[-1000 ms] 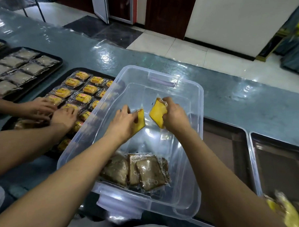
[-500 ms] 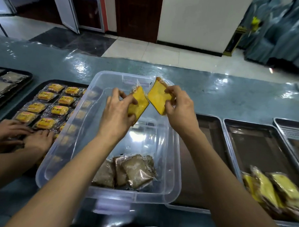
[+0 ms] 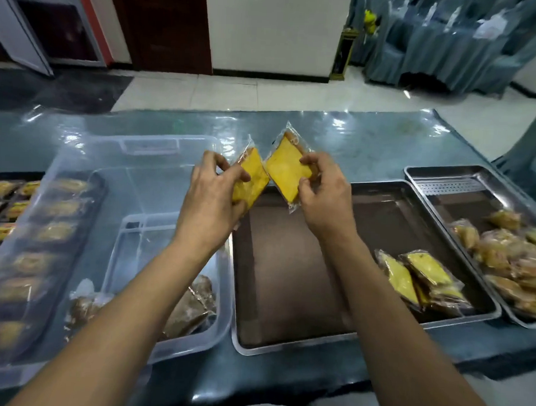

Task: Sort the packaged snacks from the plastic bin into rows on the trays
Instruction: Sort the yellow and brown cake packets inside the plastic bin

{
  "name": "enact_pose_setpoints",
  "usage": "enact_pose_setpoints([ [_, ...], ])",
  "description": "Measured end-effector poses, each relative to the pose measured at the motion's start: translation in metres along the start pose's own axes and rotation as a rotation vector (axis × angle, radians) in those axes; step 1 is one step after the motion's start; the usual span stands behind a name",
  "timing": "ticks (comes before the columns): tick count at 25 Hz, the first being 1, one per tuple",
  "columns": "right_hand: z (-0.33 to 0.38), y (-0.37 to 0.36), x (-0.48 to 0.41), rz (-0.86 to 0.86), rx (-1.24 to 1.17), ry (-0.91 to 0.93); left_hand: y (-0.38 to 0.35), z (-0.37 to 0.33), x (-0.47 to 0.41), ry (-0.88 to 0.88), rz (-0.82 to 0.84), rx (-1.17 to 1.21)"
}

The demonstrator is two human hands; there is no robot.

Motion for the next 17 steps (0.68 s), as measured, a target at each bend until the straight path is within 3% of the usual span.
enact_pose_setpoints([
  [9,-0.155,0.104,0.035,0.02,0.142,-0.233,-0.127,-0.109,0.005,-0.064,0.16,0.062],
  [17,-0.286,0.175,0.073,0.108,0.261,-0.454,-0.252,-0.184,0.034,-0.007,0.374,0.083],
])
Point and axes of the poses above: each hand's wrist, its own x-axis away from the middle knuckle, its own y-axis out of the back of the hand, z = x × y, the point moved 10 cm from there along -x, towards the middle knuckle, and after that the axes turned 3 degrees about x, right-handed, at the moved point
